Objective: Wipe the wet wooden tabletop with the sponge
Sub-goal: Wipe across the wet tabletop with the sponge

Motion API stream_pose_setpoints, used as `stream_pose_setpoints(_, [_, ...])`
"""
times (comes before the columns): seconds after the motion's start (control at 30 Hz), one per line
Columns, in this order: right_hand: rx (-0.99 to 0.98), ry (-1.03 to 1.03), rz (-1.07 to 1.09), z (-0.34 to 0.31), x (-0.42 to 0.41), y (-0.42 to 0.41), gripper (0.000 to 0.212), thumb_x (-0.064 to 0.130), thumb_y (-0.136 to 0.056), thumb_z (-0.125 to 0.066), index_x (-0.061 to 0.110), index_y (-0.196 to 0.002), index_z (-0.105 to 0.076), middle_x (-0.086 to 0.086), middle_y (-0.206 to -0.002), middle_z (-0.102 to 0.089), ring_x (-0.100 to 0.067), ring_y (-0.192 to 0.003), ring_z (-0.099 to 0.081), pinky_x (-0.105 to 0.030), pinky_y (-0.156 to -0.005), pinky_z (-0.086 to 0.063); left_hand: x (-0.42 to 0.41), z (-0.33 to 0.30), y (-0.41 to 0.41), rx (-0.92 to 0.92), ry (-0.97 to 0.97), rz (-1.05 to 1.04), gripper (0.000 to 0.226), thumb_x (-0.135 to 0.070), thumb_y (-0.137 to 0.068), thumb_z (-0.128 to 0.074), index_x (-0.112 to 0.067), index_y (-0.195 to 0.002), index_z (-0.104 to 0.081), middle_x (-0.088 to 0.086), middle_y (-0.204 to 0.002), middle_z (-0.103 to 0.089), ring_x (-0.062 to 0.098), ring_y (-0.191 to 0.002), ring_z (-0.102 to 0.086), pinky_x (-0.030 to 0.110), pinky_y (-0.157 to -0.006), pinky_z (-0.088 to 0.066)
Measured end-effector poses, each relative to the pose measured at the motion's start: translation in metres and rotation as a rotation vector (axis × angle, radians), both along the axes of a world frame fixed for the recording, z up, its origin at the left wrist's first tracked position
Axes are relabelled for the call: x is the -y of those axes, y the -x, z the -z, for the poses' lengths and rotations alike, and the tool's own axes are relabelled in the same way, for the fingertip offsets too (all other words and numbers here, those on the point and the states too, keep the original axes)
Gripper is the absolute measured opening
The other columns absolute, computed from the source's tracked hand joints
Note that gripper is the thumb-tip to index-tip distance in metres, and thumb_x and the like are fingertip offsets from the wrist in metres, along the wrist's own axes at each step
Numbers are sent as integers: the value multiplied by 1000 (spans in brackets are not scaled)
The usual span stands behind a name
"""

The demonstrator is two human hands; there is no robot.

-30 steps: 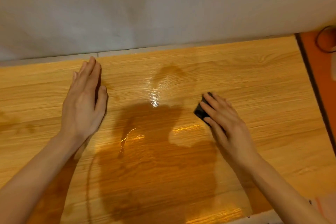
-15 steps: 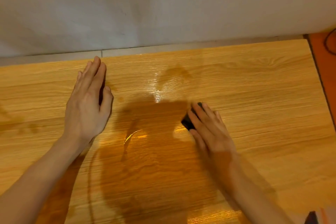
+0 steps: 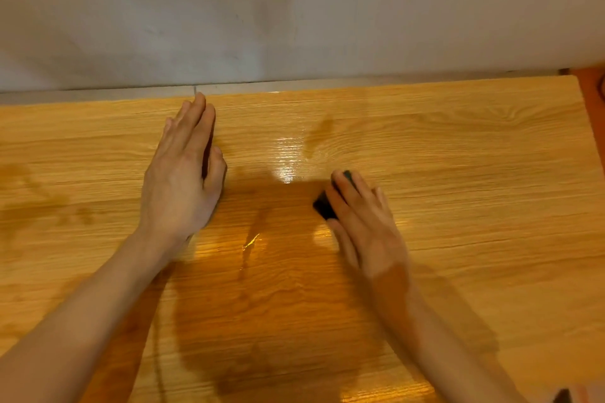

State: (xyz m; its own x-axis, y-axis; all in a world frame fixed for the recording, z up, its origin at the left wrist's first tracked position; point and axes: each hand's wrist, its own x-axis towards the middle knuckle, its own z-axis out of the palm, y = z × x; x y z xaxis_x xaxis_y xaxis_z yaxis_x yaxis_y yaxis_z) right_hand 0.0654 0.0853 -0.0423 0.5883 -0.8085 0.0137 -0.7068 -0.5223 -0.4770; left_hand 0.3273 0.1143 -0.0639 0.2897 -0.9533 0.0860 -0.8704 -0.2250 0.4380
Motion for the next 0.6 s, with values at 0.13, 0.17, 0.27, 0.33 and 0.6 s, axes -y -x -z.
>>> stream_pose_setpoints(0.13, [24, -58, 29, -4, 65, -42, 41, 18, -101, -46, 10, -141, -44, -6, -152, -37, -22, -146, -25, -38, -122, -11, 0, 0, -1, 2, 9, 14, 54, -18, -106, -41, -2, -156, -31, 10, -165, -24, 22, -155, -18, 35, -128, -11])
stream_pose_setpoints(0.17, [10, -41, 79, -3, 86, -57, 41, 20, -102, -42, 10, -143, -42, -5, -154, -35, -21, -146, -23, -35, -122, -8, -1, 0, -1, 3, 8, 14, 53, -18, -106, -41, -2, -156, -31, 11, -165, -24, 22, -155, -18, 34, -128, -11])
stream_pose_setpoints(0.27, [4, -22, 178, 1, 106, -80, 42, 21, -104, -37, 14, -145, -39, -3, -156, -32, -18, -148, -19, -33, -122, -4, -2, 1, -1, 2, 2, 20, 54, -19, -106, -40, -3, -156, -30, 10, -166, -24, 22, -155, -17, 34, -128, -11])
stream_pose_setpoints(0.33, [33, -31, 160, 3, 71, -66, 43, 16, -102, -43, 13, -145, -40, -3, -155, -32, -19, -148, -19, -36, -123, -6, -2, 1, -1, -5, -3, 20, 54, -20, -106, -39, -4, -157, -29, 9, -166, -23, 20, -156, -16, 33, -128, -11])
stream_pose_setpoints(0.6, [-21, -29, 33, 4, 37, -81, 43, 12, -99, -49, 11, -141, -45, -5, -153, -37, -23, -146, -24, -42, -122, -10, 5, 1, -3, 14, -67, -12, 56, -23, -106, -36, -7, -158, -24, 6, -168, -19, 17, -156, -12, 31, -128, -7])
